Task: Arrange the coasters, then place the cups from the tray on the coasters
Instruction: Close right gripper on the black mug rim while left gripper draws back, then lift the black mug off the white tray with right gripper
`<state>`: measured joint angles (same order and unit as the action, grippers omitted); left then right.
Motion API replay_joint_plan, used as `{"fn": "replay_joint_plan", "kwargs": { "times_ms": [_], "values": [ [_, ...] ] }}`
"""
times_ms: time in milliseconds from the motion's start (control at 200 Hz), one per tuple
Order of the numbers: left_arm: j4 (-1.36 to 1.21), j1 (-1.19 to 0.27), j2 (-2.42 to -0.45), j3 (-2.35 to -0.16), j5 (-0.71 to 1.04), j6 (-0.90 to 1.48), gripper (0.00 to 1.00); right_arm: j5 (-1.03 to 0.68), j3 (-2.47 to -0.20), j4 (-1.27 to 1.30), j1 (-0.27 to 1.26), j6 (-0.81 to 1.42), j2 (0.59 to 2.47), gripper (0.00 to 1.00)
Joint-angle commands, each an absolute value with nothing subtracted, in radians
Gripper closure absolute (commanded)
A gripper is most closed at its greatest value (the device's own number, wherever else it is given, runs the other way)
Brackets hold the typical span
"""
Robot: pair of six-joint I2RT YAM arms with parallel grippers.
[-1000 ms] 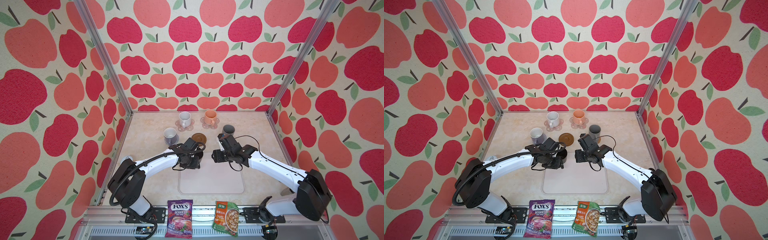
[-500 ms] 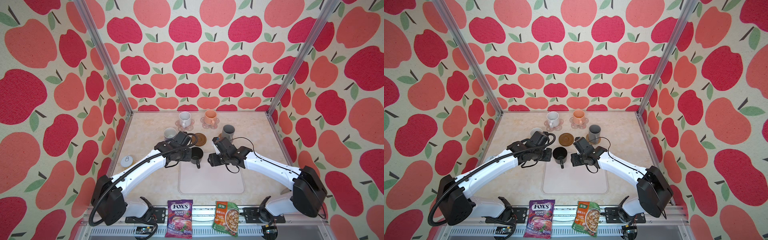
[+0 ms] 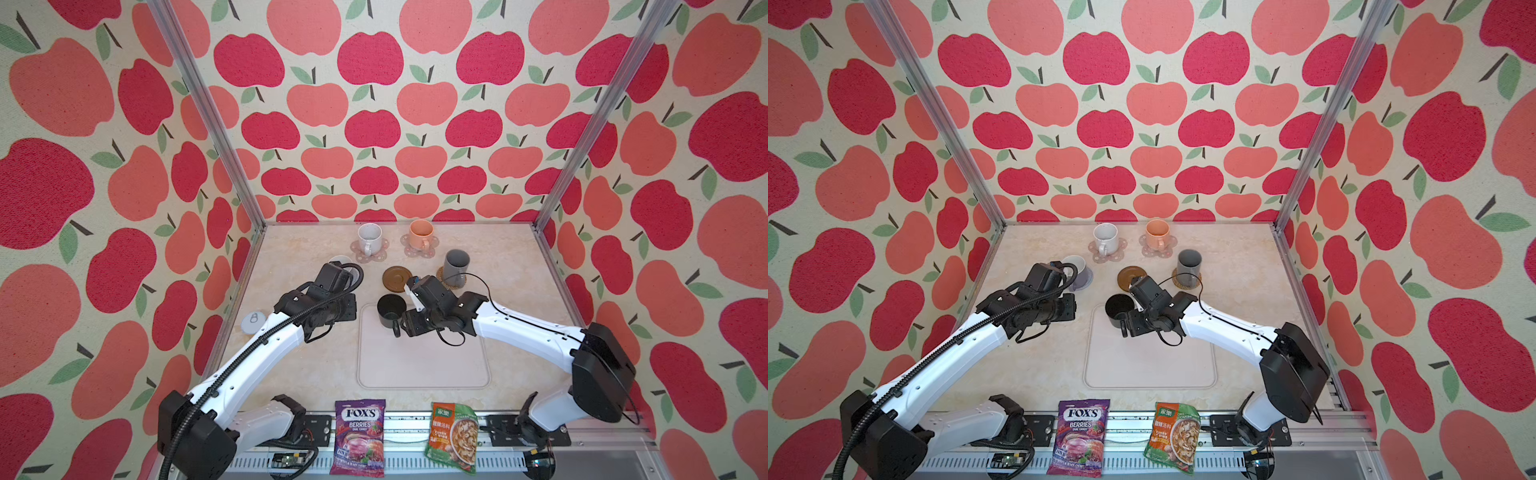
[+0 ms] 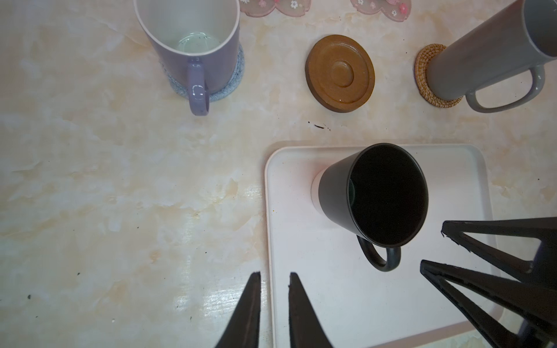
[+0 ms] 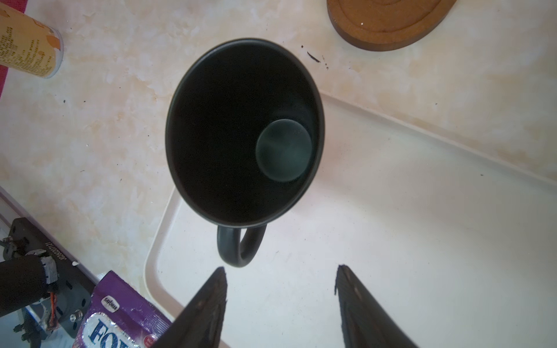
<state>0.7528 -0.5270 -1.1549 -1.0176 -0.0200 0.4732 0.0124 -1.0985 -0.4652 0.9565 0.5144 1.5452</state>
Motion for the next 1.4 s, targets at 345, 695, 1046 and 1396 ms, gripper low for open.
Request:
{"fn": "replay_joint_plan", "kwargs": {
  "times_ms": [345, 695, 1046, 1396],
  "values": [
    [0.779, -0.516, -1.12, -0.992, -0.041, 0.474, 0.79, 0.024, -1.214, -0.541, 1.0, 0.501, 1.66, 0.41],
    [0.775, -0.494, -1.108, -0.985, -0.03, 0.469, 0.79, 0.097, -1.265, -0.617, 1.003, 0.48, 1.707, 0.42],
    [0.767, -0.487, -1.115, -0.984, -0.02, 0.468, 0.79, 0.195, -1.294, -0.703, 1.003, 0.429, 1.71, 0.43],
    [0.762, -0.487, -1.115, -0.975, -0.017, 0.471, 0.79, 0.114, -1.292, -0.668, 1.005, 0.422, 1.716, 0.44]
  ]
}}
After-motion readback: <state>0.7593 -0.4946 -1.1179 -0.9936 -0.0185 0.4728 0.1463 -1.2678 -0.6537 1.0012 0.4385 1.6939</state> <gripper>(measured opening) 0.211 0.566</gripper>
